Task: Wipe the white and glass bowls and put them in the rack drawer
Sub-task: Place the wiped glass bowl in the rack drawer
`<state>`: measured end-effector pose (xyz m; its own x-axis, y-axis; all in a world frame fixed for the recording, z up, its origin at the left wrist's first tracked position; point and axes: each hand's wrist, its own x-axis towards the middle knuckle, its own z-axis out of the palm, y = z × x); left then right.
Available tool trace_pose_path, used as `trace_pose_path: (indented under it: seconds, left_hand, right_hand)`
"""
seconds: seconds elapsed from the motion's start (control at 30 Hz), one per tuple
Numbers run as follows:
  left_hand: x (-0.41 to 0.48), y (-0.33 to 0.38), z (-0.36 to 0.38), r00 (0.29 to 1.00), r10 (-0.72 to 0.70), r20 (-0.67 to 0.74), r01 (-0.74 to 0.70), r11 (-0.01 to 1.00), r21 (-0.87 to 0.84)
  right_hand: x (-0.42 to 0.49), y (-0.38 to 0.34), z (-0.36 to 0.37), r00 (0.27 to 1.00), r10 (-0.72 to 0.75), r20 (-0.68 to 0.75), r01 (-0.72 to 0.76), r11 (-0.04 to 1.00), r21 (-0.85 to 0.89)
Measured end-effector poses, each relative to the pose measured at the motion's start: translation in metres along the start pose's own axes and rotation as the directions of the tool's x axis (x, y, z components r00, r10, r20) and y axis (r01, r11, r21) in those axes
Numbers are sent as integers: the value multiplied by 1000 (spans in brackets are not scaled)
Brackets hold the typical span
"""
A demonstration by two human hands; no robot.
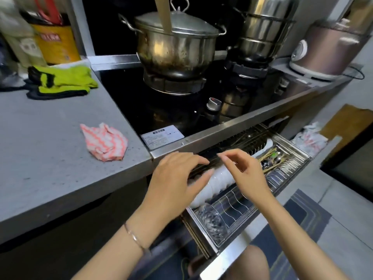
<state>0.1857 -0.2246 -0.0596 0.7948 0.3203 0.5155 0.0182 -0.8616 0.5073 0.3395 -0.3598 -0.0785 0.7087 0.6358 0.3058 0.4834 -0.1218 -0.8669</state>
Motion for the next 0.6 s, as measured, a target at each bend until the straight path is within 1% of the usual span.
trace_pose_path:
  seconds: [0.07,0.1,0.17,0.23,0.3,0.37,0.47,0.53,0.6]
  left_hand:
    - [1,-3,-39,993,51,-109,-45,998,51]
    - [0,-9,-56,987,50,-153,-38,996,79]
    - [-4,-27,-89,979,-1,-205,29,990,135]
    - [-13,-48,-115,972,-84,-218,124,976,177]
    - [-26,-66,-136,957,-165,-240,215,957,196]
    - [-38,-78,-154,934,-219,-284,288,929,231]
    - [-51,-87,-175,911,-271,-312,357,896,263]
    - [-57,-90,-185,901,-296,-318,382,888,255]
    - [-63,-92,-193,894,-307,-325,393,888,241]
  right_hand:
    - [0,-33,13,996,-78,32,78,997,22]
    - [1,-48,21,991,-122,50,121,992,25]
    - [6,-73,40,974,-205,94,206,979,9]
    - [13,-92,61,942,-292,165,302,953,-37]
    - [19,-104,84,906,-345,243,372,925,-72]
    - [23,-113,106,879,-358,316,402,912,-83]
    - [26,-125,135,839,-360,407,429,899,-90]
    - [27,-133,147,833,-340,436,448,878,-171]
    - [30,-138,155,850,-302,431,455,833,-313]
